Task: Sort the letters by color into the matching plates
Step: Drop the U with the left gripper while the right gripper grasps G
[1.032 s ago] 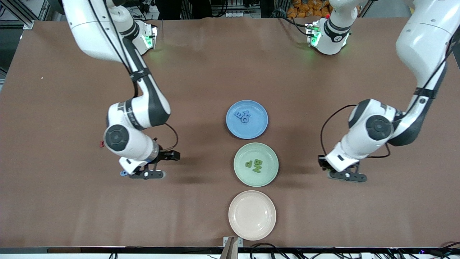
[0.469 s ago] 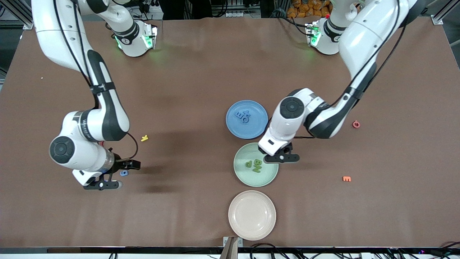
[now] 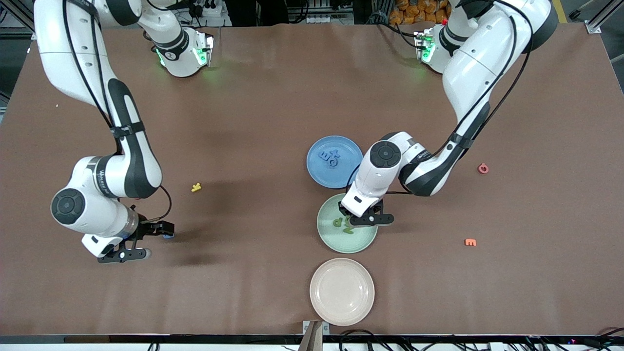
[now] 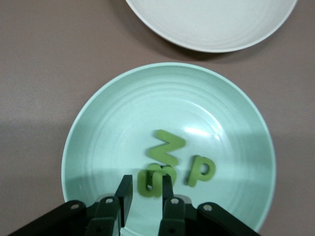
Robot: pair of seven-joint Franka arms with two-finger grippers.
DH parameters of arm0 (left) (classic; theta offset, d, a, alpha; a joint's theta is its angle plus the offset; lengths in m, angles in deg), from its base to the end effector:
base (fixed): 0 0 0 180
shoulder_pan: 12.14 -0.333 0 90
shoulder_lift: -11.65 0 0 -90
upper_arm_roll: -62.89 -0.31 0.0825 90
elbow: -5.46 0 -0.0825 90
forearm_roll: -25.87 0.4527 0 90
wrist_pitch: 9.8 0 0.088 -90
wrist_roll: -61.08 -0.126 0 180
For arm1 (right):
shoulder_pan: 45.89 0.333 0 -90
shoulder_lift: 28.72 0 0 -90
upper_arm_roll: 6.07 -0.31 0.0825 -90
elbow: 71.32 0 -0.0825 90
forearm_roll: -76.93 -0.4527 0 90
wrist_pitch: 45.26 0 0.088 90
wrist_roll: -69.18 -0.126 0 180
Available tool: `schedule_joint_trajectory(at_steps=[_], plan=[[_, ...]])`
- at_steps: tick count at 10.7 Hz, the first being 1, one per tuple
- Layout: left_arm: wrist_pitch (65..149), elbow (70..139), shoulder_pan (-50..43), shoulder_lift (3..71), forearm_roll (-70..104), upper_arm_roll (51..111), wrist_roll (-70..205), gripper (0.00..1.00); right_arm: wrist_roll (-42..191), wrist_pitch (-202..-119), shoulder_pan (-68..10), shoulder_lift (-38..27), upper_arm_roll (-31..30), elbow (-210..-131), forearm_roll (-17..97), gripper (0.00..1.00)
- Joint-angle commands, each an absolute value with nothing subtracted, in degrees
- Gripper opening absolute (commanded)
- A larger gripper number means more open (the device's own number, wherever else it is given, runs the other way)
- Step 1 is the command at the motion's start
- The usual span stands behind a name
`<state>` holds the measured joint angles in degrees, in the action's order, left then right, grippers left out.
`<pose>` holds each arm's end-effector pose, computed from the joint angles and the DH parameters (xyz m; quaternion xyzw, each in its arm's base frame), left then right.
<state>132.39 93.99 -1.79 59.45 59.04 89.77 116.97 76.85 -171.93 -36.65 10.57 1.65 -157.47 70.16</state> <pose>0.6435 -0.4292 0.1477 0.9928 0.0357 0.1002 0.0550 0.7673 0.0384 0.2050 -0.9980 -0.0612 -0.0146 0.0047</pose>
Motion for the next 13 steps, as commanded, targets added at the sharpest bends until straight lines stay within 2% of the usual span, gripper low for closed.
schedule_joint_trajectory(at_steps=[1,5,10,13], plan=[[132.7,91.7,1.1,59.5,60.5,86.5,117.9,1.0,81.7,-176.5,-39.3,12.9,0.3,-157.9,70.9,1.0],[130.7,91.9,-2.4,53.8,60.5,86.9,116.1,1.0,82.5,-182.5,-39.2,15.6,0.2,-160.0,70.9,1.0],[112.1,91.8,-6.9,42.5,47.8,87.1,102.9,1.0,82.5,-186.7,-38.9,14.6,-0.3,-164.9,71.1,1.0],[94.6,91.9,-7.3,33.7,41.0,87.2,102.0,1.0,82.5,-187.7,-38.8,14.7,-0.3,-165.1,71.2,1.0]])
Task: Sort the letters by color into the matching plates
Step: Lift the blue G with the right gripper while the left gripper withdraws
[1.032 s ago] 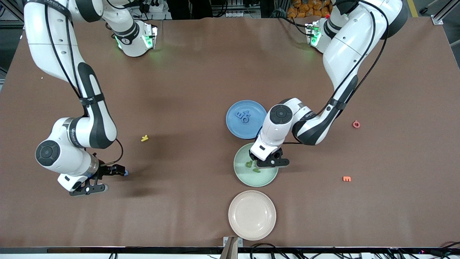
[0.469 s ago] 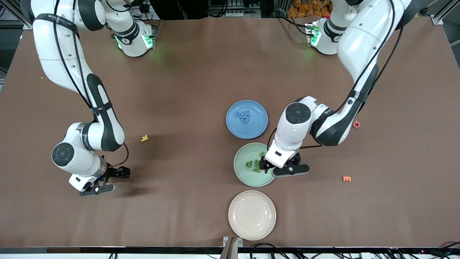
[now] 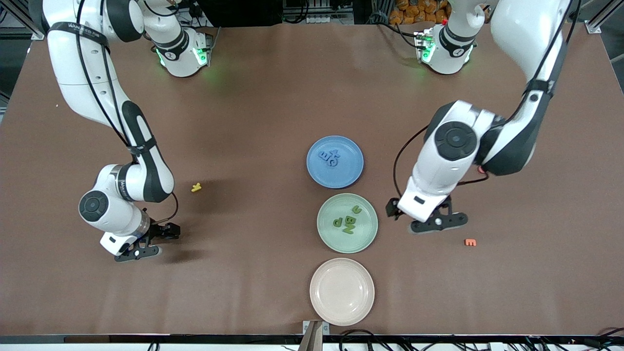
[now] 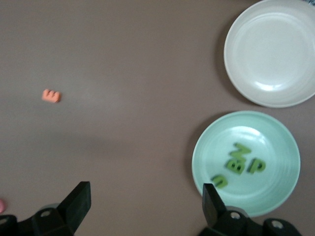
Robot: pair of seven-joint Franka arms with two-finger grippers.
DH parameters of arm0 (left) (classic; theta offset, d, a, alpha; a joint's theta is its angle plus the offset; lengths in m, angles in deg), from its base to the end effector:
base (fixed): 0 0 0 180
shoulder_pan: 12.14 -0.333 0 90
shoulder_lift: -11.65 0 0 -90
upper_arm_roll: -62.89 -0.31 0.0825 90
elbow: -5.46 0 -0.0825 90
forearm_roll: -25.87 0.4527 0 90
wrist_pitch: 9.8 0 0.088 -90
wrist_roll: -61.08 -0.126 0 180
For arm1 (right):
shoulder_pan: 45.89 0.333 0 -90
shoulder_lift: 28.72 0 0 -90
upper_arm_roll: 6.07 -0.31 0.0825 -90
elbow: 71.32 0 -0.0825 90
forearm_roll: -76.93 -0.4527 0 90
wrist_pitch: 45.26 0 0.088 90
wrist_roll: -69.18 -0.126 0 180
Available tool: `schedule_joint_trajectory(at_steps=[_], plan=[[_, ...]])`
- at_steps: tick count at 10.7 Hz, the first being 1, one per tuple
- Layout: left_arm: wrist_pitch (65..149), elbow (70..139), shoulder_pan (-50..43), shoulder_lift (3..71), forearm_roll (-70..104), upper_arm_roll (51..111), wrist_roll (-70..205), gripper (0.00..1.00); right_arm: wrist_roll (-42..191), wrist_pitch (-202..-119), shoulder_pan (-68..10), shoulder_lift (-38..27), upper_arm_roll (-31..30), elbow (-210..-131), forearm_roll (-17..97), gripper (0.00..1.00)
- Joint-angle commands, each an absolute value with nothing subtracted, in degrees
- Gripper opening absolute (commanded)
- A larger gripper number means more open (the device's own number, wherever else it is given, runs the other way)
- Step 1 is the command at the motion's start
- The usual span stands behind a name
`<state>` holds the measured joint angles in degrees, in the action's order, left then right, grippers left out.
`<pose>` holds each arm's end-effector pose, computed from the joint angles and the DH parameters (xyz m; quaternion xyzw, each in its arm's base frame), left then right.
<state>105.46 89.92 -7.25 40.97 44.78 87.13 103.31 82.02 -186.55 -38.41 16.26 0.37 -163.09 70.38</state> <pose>0.6979 -0.3110 0.3597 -0.9951 -0.0767 -0.0599 0.0201 0.7461 0.0210 0.1052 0.9945 0.0958 0.0425 0.0058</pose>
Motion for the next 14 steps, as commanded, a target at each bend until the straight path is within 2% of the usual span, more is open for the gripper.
schedule_joint_trajectory(at_steps=[1,4,9,14], plan=[[88.9,91.8,-7.4,31.6,40.6,87.2,101.6,1.0,82.5,-188.2,-38.6,14.8,-0.3,-165.2,71.2,1.0],[81.4,91.8,-11.2,26.4,37.1,87.1,93.5,1.0,82.5,-188.1,-38.4,14.8,-0.3,-165.4,71.5,0.75],[77.0,92.0,-17.3,17.5,30.5,86.9,86.1,1.0,82.5,-188.5,-38.3,13.7,-0.3,-167.8,71.5,0.71],[77.0,92.2,-22.0,15.1,28.4,86.7,82.0,1.0,82.4,-189.3,-38.4,13.1,-0.8,-169.1,71.7,0.69]])
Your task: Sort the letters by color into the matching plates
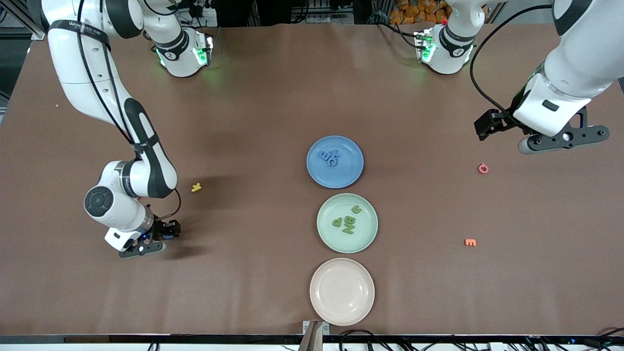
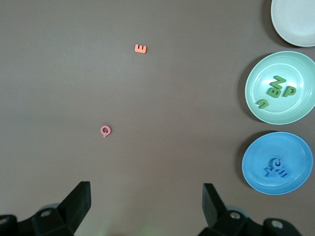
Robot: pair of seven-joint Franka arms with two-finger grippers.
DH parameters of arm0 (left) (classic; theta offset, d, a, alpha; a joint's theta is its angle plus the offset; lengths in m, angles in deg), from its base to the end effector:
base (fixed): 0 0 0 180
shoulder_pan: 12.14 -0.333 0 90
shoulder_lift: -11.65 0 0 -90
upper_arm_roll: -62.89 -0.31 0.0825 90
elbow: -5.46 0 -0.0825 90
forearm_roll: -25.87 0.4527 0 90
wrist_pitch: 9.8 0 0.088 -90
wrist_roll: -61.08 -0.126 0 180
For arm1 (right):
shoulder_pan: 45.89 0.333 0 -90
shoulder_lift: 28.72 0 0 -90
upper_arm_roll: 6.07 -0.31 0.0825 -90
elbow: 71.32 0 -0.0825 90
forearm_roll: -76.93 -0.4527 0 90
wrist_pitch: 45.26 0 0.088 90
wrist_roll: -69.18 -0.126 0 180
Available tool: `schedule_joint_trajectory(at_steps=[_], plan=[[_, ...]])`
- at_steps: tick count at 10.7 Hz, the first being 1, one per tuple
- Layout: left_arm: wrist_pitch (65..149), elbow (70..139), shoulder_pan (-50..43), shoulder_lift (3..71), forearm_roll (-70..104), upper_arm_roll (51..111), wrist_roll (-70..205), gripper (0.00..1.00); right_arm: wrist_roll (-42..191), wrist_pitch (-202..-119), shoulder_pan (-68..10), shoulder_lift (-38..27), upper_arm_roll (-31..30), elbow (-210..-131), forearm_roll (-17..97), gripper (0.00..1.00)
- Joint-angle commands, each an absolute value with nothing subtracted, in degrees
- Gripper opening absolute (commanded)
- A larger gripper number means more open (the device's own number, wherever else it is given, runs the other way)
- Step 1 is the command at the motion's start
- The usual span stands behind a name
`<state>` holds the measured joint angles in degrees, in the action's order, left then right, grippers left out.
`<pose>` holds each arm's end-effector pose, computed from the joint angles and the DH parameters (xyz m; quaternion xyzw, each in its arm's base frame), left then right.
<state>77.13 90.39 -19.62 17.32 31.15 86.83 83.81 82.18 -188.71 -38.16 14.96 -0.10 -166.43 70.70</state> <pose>0.6241 -0.1601 0.5850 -0.9977 -0.0562 0.0175 0.0338 0.7324 0.0271 0.0982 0.9938 0.1021 0.0431 0.0053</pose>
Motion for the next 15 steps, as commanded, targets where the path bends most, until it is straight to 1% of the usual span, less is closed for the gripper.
schedule_joint_trajectory(at_steps=[1,3,5,6,7,8,13,15], plan=[[77.0,92.3,-22.2,15.0,28.1,86.7,82.0,1.0,82.5,-189.3,-38.4,13.2,-0.8,-169.1,71.7,0.68],[77.0,92.3,-22.2,15.2,27.9,86.3,82.0,1.0,82.4,-189.5,-38.3,13.2,-0.8,-169.1,71.7,0.63],[77.0,92.4,-17.5,15.0,27.9,80.6,82.1,1.0,82.4,-190.0,-38.3,13.3,-0.9,-169.1,71.7,0.54],[77.0,92.4,-17.2,14.9,27.9,79.6,82.1,1.0,82.4,-190.0,-38.3,13.3,-0.9,-169.1,71.7,0.53],[76.9,92.4,-17.1,14.3,27.9,78.7,82.3,1.0,82.3,-190.1,-38.3,13.4,-0.9,-169.0,71.7,0.5],[76.9,92.5,-17.6,13.8,28.0,78.5,82.3,1.0,82.3,-190.6,-38.4,13.5,-0.9,-169.0,71.7,0.5],[77.0,92.3,-17.9,14.2,28.1,78.4,82.4,1.0,82.3,-191.0,-38.4,13.6,-0.9,-169.0,71.7,0.39],[76.9,92.4,-17.9,14.0,28.1,78.4,82.6,1.0,82.4,-191.0,-38.3,13.6,-0.9,-168.9,71.7,0.39]])
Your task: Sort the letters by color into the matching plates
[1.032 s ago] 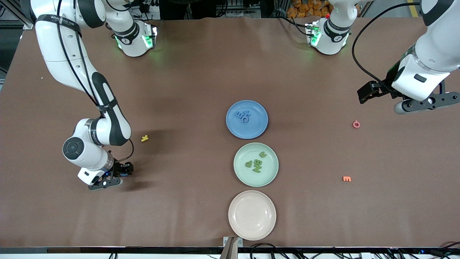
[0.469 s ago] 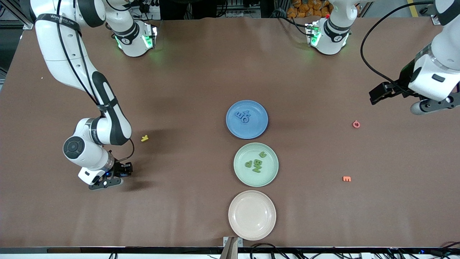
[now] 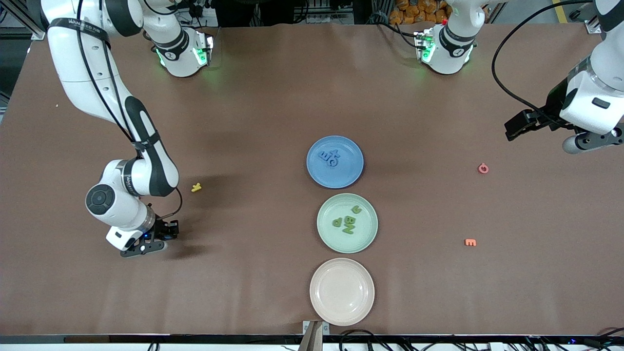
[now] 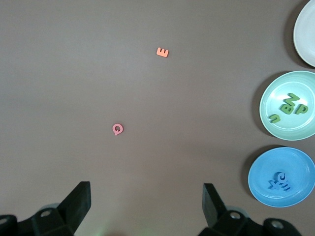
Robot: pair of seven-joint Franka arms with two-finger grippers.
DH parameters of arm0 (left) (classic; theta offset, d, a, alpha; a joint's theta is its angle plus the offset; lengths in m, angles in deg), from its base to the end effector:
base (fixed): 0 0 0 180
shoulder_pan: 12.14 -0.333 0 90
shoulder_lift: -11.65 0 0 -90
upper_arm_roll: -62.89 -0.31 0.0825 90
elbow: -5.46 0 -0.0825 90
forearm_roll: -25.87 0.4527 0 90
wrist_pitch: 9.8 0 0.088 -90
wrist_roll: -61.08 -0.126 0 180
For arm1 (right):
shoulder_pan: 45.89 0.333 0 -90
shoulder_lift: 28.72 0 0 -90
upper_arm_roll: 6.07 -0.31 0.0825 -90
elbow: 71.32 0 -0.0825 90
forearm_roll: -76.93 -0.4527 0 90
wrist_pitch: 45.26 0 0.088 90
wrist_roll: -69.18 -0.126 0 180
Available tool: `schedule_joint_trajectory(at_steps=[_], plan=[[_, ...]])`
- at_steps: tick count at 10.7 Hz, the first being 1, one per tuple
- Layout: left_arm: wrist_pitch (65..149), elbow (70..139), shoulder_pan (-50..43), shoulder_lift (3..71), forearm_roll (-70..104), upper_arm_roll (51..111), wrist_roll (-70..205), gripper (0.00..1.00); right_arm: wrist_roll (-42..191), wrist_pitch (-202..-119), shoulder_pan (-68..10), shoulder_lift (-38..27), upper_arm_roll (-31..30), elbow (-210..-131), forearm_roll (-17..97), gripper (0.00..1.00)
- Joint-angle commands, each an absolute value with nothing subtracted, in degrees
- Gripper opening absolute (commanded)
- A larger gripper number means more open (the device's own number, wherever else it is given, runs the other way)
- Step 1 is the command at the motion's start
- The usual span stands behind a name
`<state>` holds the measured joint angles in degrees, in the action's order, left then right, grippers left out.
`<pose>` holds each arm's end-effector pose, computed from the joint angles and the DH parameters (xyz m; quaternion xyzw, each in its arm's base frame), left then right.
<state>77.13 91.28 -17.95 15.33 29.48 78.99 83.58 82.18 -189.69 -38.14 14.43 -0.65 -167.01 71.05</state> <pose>0.6279 -0.1005 0.5954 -0.9937 -0.1074 0.0139 0.0276 0.7320 0.0337 0.1015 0.9929 0.1076 0.0509 0.0045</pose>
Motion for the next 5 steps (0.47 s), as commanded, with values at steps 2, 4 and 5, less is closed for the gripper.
schedule_joint_trajectory(at_steps=[2,4,5], plan=[[76.9,92.3,-17.9,14.1,28.1,78.4,82.6,1.0,82.3,-191.0,-38.4,13.6,-0.9,-168.8,71.7,0.36],[76.9,92.4,-17.9,14.4,28.1,78.5,82.3,1.0,82.4,-190.8,-38.4,13.3,-0.9,-168.8,71.7,0.32],[76.9,92.4,-17.7,14.5,28.2,78.5,82.2,1.0,82.4,-190.6,-38.5,13.2,-0.9,-168.8,71.7,0.32]])
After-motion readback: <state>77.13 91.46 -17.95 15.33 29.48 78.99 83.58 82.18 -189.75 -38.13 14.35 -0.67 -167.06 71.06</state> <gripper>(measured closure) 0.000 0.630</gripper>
